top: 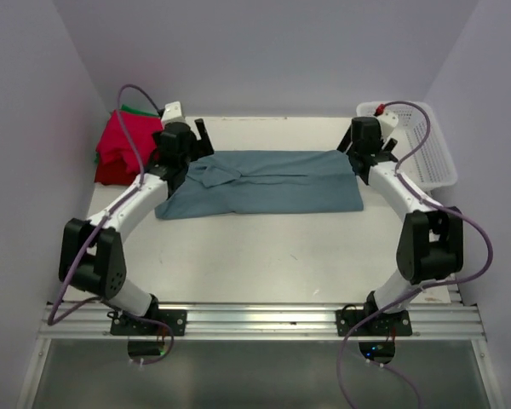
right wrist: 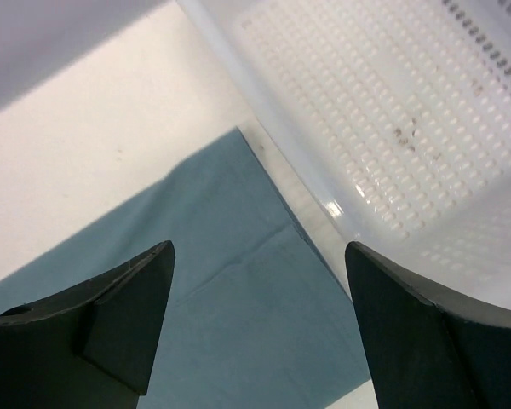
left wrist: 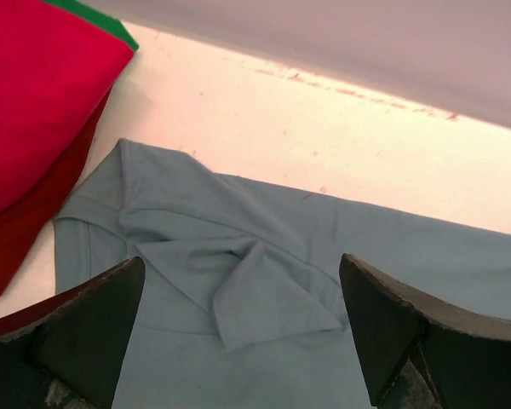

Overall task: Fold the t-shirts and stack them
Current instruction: Fold the tshirt

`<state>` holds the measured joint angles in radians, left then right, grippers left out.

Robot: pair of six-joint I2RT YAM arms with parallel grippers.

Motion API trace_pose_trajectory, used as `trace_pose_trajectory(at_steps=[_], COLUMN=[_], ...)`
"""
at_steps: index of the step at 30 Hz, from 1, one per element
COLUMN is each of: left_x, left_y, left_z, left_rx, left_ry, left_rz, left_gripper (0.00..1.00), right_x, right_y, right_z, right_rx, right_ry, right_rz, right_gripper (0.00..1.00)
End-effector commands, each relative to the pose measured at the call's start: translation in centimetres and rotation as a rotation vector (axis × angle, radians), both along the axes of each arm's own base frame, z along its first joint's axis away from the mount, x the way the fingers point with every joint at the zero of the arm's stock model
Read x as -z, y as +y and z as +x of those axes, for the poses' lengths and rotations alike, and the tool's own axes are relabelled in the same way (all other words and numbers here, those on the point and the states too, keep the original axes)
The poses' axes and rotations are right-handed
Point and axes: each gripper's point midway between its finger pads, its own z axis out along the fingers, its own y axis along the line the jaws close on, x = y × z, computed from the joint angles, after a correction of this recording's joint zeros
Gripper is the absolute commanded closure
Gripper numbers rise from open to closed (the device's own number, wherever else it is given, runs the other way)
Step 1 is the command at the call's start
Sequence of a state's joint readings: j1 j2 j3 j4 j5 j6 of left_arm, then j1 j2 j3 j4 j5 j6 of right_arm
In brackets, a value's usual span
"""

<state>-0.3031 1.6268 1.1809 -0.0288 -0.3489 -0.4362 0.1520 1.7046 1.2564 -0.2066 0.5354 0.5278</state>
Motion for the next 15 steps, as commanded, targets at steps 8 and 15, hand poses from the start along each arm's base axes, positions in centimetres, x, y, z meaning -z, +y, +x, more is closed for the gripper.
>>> trace_pose_trajectory(at_steps=[8, 15], left_x=[7.4, 14.1], left_y=[-1.0, -2.2], left_z=[-8.0, -9.8], left_rx=[0.053, 0.045], left_ry=[0.182, 0.345], left_rz=[-0.172, -0.252], left_gripper=[1.0, 1.0], right_x=[-0.7, 7.7], right_y=[6.5, 9.4], right_z=[-0.6, -3.8], right_rx=[-0.333, -0.434], right_ry=[0.007, 0.292], right_rz=[0.126, 0.145], right_gripper=[1.0, 1.0])
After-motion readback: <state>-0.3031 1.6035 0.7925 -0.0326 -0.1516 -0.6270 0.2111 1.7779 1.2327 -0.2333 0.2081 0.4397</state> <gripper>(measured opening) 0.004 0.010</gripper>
